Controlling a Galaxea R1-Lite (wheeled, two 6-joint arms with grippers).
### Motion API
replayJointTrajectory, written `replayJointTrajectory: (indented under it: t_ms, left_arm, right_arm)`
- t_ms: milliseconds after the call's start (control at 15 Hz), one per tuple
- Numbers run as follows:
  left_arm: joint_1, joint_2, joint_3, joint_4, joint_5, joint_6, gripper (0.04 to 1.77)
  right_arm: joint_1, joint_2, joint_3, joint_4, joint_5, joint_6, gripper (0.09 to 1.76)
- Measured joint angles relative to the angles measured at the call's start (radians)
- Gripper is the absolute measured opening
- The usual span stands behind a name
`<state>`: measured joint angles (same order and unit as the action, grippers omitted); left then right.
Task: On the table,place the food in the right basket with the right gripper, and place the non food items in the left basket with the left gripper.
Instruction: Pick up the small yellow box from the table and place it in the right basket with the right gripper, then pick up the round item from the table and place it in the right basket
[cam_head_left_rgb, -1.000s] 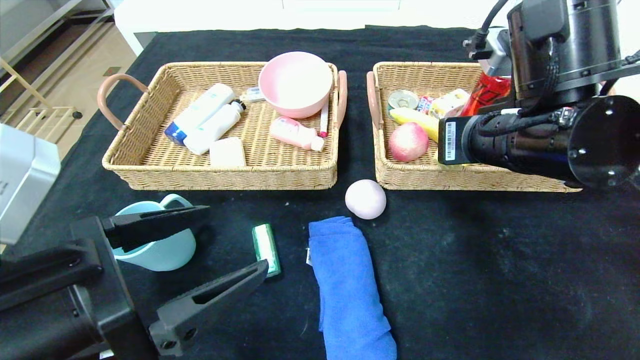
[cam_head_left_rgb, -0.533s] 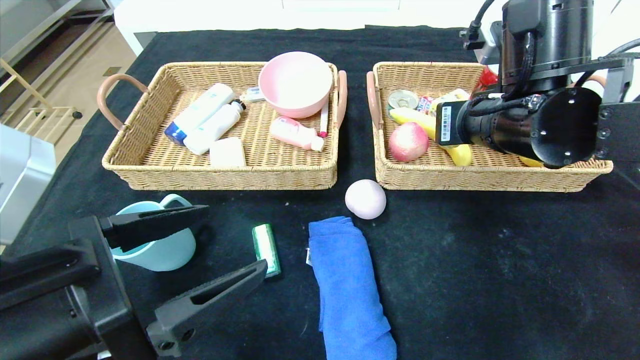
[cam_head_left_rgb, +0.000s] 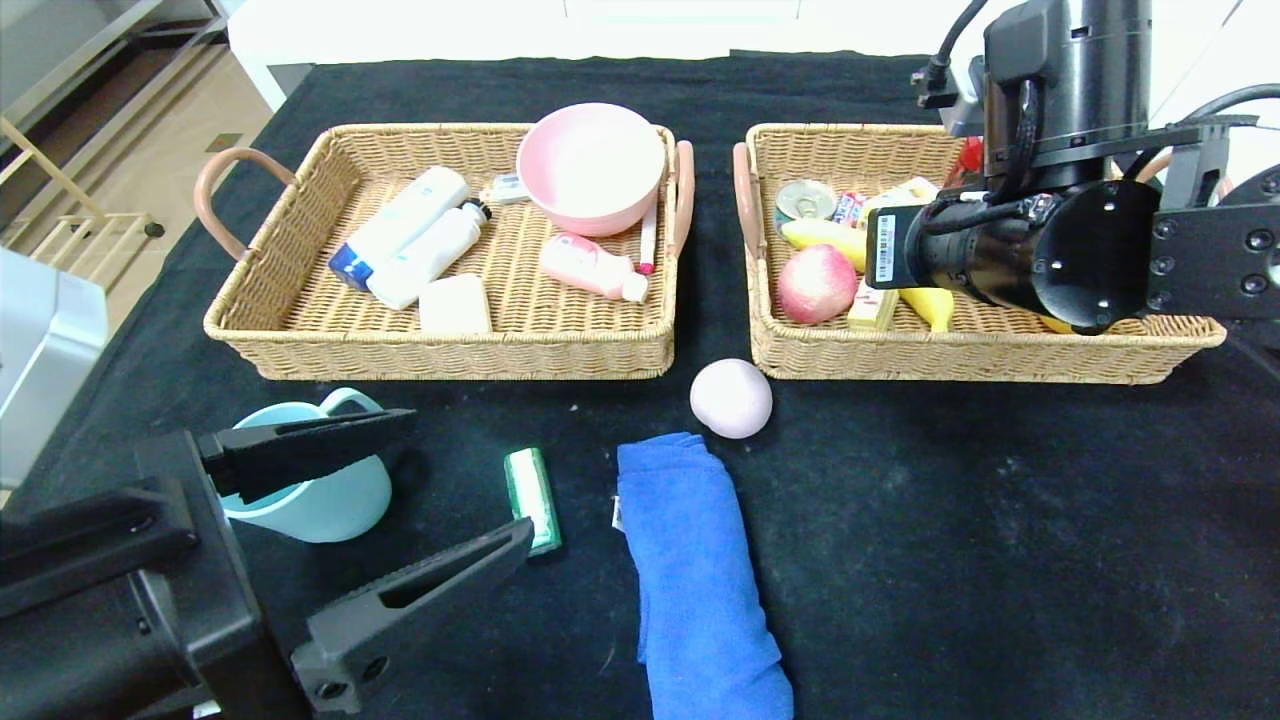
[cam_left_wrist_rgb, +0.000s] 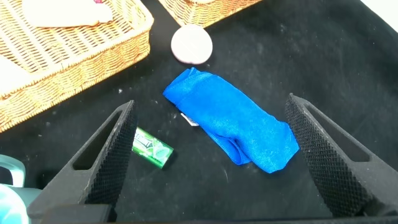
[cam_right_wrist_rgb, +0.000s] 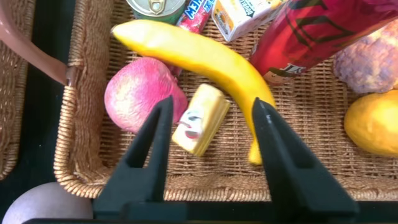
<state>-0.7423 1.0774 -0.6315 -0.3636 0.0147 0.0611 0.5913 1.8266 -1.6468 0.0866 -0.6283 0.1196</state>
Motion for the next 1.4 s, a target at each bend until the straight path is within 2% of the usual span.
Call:
replayJointTrajectory:
  t_ms: [200, 400, 667, 867, 933, 1200, 1400]
  left_arm:
    - [0.000, 0.000, -0.001, -0.001, 0.000, 0.000, 1.72]
    - [0.000, 0.000, -0.001, -0.001, 0.000, 0.000, 1.72]
    - [0.001, -0.001, -0.001, -0.001, 0.000, 0.000, 1.72]
    - [0.001, -0.002, -0.002, -0.001, 0.000, 0.001, 1.72]
    - [0.001, -0.002, -0.002, -0.001, 0.000, 0.000, 1.72]
    - [0.001, 0.001, 0.000, -0.001, 0.000, 0.001, 1.72]
    - [0.001, 0.004, 0.001, 0.000, 0.000, 0.000, 1.72]
  right_arm:
    - [0.002, 0.001, 0.000, 0.000, 0.001, 0.000, 1.23]
    - [0.009, -0.003, 0.001, 0.003, 0.004, 0.000, 1.38]
    - [0.032, -0.024, 0.016, 0.018, 0.005, 0.003, 1.51]
    - [0.073, -0.058, 0.072, 0.033, 0.005, 0.022, 1.57]
    - [0.097, -0.073, 0.087, 0.047, 0.005, 0.046, 1.59]
    - [0.217, -0.119, 0.100, 0.264, 0.006, 0.239, 1.64]
    - [0.287, -0.113, 0.100, 0.303, 0.006, 0.308, 1.66]
